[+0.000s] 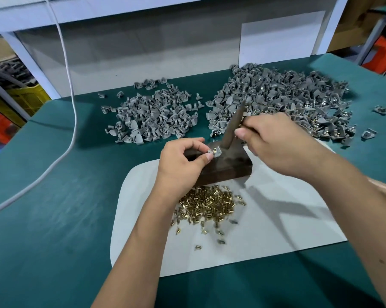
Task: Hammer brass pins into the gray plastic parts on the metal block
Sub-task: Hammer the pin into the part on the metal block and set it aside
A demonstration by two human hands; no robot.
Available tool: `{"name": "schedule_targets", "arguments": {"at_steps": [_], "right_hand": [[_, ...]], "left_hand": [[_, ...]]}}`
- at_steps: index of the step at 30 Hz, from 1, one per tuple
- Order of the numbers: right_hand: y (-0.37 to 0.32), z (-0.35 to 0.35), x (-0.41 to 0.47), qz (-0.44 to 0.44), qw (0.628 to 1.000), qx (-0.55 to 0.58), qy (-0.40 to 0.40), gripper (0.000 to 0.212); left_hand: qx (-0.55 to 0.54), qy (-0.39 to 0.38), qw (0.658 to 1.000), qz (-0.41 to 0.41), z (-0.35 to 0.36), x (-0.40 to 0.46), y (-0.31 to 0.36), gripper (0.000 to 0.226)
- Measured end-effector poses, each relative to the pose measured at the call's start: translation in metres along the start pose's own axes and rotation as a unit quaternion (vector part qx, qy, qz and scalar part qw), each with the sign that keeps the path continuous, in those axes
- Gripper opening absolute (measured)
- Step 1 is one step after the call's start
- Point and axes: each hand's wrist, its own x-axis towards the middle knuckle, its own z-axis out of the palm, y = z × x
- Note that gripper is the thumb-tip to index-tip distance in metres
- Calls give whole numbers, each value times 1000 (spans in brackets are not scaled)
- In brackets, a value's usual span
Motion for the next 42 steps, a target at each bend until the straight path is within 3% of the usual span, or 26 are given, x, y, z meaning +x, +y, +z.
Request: {"name": "schedule_targets", "arguments": {"at_steps": [2,6,11,13,16,19,21,23,25,26,30,32,35,39,42], "right_hand": [[-7,-1,3,-22,998,-53,13,32],[-16,-1,3,-76,986,-6,147,28],[-17,10,1,-5,993,-122,6,23],[-18,2,4,-16,990,-133,33,23],[-23,2,0,-47,986,-89,135,27],[-28,13,-5,-3,994,-108,27,26],[-27,4,-1,-4,989,-149,-2,24],[-27,-6,2,-30,985,-166,41,24],[-27,-6,0,-51,983,-112,138,27],[-30,-3,-1,-48,984,-94,146,29],[-31,8,-2,6,987,-161,3,25],[-28,-1,1,-14,985,-171,23,25],[-27,-1,1,-43,981,-121,149,30],[-29,15,-1,15,988,-156,10,27],[-24,1,4,-8,981,-186,56,26]], "left_hand": [[5,-2,1000,3,0,0,0,11],[9,0,1000,11,0,2,-1,20],[-1,2,1000,13,2,0,0,24],[1,6,1000,13,2,0,-1,25],[10,4,1000,13,2,1,-1,22],[6,5,1000,12,2,1,-1,24],[7,6,1000,12,2,0,0,25],[13,5,1000,11,2,0,-2,23],[13,8,1000,11,2,1,-3,20],[10,10,1000,13,2,2,-3,20],[5,7,1000,10,3,1,-3,24],[5,5,1000,6,3,1,-3,20],[18,7,1000,8,2,2,-4,19],[12,5,1000,6,3,1,-1,24],[13,1,1000,-2,2,0,0,19]]}}
